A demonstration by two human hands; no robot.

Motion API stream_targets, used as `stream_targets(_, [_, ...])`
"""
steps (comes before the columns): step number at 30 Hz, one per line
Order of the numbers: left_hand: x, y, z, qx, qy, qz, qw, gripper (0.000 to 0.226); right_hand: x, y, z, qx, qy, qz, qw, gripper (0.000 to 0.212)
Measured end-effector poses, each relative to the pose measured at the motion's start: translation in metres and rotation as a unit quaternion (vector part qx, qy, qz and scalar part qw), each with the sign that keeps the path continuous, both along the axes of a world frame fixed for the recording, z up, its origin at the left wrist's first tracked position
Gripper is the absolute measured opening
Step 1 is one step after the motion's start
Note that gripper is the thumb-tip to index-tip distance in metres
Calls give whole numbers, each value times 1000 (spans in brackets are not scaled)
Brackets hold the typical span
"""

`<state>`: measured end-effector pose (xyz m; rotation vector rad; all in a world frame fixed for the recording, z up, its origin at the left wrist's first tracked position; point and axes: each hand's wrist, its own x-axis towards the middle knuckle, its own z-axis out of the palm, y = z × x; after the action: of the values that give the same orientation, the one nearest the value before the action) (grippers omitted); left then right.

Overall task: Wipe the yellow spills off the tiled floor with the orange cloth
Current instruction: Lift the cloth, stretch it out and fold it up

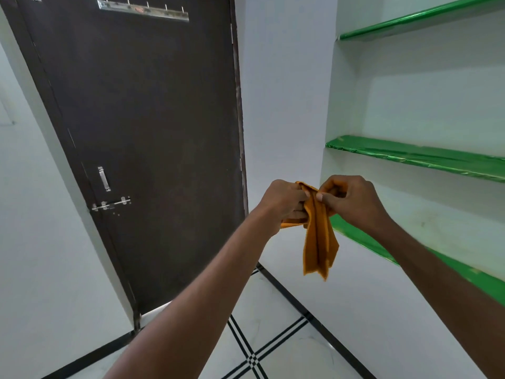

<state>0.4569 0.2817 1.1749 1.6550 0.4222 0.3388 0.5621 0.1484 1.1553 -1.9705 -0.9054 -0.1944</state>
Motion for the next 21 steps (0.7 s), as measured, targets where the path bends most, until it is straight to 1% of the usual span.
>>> stream_targets(2, [-1, 7, 1, 81, 22, 26, 996, 20, 3, -6, 8, 63, 92, -15, 994, 9])
stream_targets(3, [-2, 13, 2, 116, 28, 39, 992, 19, 7, -10, 13, 97, 144, -31, 984, 10])
stream_targets(4, [-4, 20, 3, 134, 28, 51, 989, 19, 11, -16, 18, 127, 187, -49, 973, 11])
stream_targets(6, [-11, 34, 10, 138, 16, 69, 988, 22, 25, -31, 29, 165, 227, -87, 956, 6])
stream_targets(7, [-16, 43, 13, 134, 4, 77, 988, 27, 32, -36, 33, 172, 227, -106, 953, 2])
stream_targets(9, [-22, 55, 21, 122, -26, 85, 989, 36, 46, -51, 39, 179, 208, -131, 952, 15])
stream_targets(11, [-26, 62, 30, 130, -45, 113, 984, 37, 53, -63, 44, 187, 198, -133, 953, 26])
stream_targets(14, [-31, 63, 43, 133, -57, 154, 977, 31, 53, -80, 53, 187, 195, -88, 959, 18])
stream_targets(16, [-36, 63, 52, 117, -58, 132, 983, 26, 51, -91, 59, 195, 197, -64, 959, 15])
stream_targets(18, [-42, 61, 61, 99, -50, 71, 991, 25, 50, -101, 64, 198, 187, -49, 961, 16])
stream_targets(19, [-45, 61, 66, 99, -42, 43, 993, 27, 49, -106, 66, 194, 181, -37, 963, 19])
stream_targets(21, [-48, 57, 73, 126, -24, 11, 992, 34, 46, -117, 70, 179, 165, 1, 970, 26])
